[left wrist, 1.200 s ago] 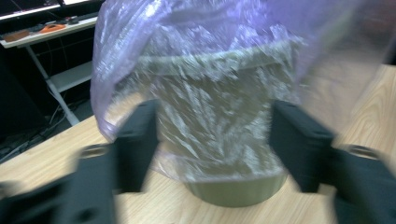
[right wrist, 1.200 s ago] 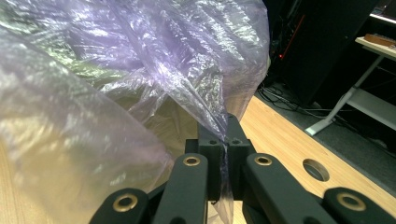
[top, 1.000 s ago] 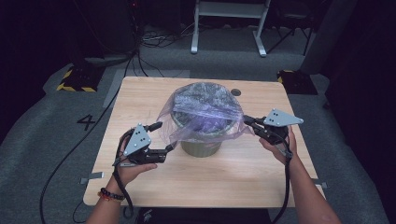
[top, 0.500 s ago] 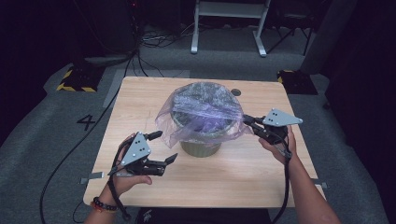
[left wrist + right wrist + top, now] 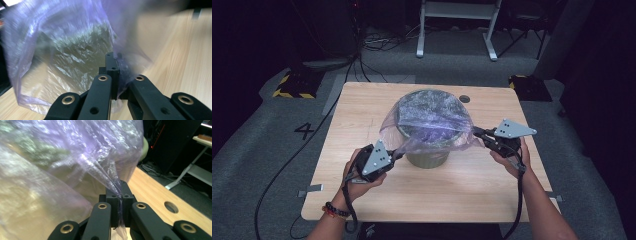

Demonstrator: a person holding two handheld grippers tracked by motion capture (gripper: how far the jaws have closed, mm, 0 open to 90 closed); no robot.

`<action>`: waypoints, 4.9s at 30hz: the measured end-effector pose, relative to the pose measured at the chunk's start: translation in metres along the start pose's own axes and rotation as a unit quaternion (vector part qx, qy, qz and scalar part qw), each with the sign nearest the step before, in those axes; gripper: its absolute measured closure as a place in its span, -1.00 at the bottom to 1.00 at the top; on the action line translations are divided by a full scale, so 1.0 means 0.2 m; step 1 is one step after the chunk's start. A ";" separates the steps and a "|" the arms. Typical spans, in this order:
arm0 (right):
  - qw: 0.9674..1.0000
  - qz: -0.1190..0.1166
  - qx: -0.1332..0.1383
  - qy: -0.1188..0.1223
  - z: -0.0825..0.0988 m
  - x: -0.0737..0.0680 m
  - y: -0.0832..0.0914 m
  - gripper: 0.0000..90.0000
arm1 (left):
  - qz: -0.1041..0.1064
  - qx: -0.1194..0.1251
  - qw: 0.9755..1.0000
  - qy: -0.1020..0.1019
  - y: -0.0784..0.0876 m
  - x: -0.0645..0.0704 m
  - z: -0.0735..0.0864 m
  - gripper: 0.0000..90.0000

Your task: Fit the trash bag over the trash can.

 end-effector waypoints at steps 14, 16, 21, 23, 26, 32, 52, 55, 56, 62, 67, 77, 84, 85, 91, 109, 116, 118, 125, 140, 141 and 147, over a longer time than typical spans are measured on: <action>0.998 0.006 -0.040 -0.038 0.11 0.07 -0.10 1.00 | 0.000 -0.085 0.996 0.022 -0.20 -0.09 0.20 1.00; 0.998 0.012 -0.048 -0.042 0.13 0.09 -0.11 1.00 | 0.002 -0.092 0.995 0.029 -0.21 -0.11 0.21 1.00; 0.997 0.020 -0.053 -0.048 0.14 0.10 -0.13 1.00 | 0.000 -0.083 0.995 0.050 -0.21 -0.13 0.23 0.94; 0.998 0.028 -0.049 -0.042 0.13 0.10 -0.12 0.82 | -0.013 -0.074 0.995 0.064 -0.18 -0.13 0.23 0.44; 0.999 0.028 -0.027 -0.034 0.09 0.08 -0.09 0.50 | -0.011 -0.050 0.996 0.080 -0.12 -0.13 0.23 -0.09; 0.999 0.029 0.004 -0.029 0.04 0.06 -0.01 0.05 | 0.005 -0.005 0.994 0.111 0.02 -0.13 0.24 -0.61; 0.996 0.059 0.061 0.026 -0.19 -0.06 0.09 0.18 | -0.012 0.023 0.995 0.098 0.21 -0.16 0.10 -0.63; 0.997 0.059 0.049 0.033 -0.20 -0.06 0.05 0.51 | -0.007 0.008 0.994 0.107 0.16 -0.15 0.16 -0.65; 0.997 0.057 0.044 0.034 -0.20 -0.06 0.04 0.63 | -0.007 0.008 0.994 0.108 0.15 -0.15 0.17 -0.65; 0.997 0.052 0.040 0.031 -0.20 -0.04 0.01 1.00 | -0.004 0.032 0.988 0.151 0.18 -0.22 0.22 -0.65; 0.997 0.054 0.044 0.019 -0.21 -0.02 0.01 1.00 | -0.015 0.053 0.981 0.188 0.24 -0.28 0.27 -0.65; 0.997 0.054 0.042 0.021 -0.23 -0.03 0.00 1.00 | -0.008 0.074 0.986 0.150 0.34 -0.26 0.13 -0.65; 0.997 0.056 0.043 0.024 -0.25 -0.02 0.00 1.00 | -0.040 0.088 0.989 0.108 0.38 -0.23 0.05 -0.55; 0.997 0.057 0.044 0.023 -0.26 -0.02 0.01 1.00 | -0.039 0.080 0.990 0.113 0.38 -0.23 0.06 -0.56; 0.997 0.055 0.038 0.023 -0.25 -0.02 0.00 1.00 | -0.044 0.089 0.981 0.170 0.37 -0.30 0.16 -0.59; 0.998 0.051 0.029 0.013 -0.24 0.00 -0.05 1.00 | -0.016 0.041 0.990 0.131 0.18 -0.33 -0.05 -0.58; 0.998 0.046 0.034 0.012 -0.27 0.01 -0.06 0.99 | -0.010 0.011 0.994 0.109 0.05 -0.40 -0.16 -0.42; 0.998 0.045 0.034 0.009 -0.28 0.02 -0.07 0.99 | -0.004 0.009 0.995 0.098 0.03 -0.41 -0.17 -0.07; 0.998 0.046 0.036 -0.001 -0.31 0.07 -0.07 0.98 | -0.010 0.050 0.995 0.087 0.05 -0.48 -0.19 0.61; 0.998 0.061 0.000 -0.029 -0.33 0.23 -0.22 1.00 | -0.038 0.042 0.987 0.148 -0.09 -0.70 -0.20 0.90; 0.998 0.061 -0.004 -0.030 -0.33 0.24 -0.24 1.00 | -0.034 0.037 0.986 0.159 -0.11 -0.71 -0.18 0.91; 0.997 0.060 -0.024 -0.041 -0.29 0.27 -0.33 1.00 | -0.031 0.002 0.979 0.201 -0.24 -0.75 -0.08 0.91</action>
Point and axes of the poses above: each handheld gripper's, and its own axes: y roughly backward along the jaws, z roughly out of its underside, x roughly to its right, the point moved 4 cm from there along -y, roughly forward along the jaws, and after that the axes turned 3 degrees about -x, right-handed, at the moved point
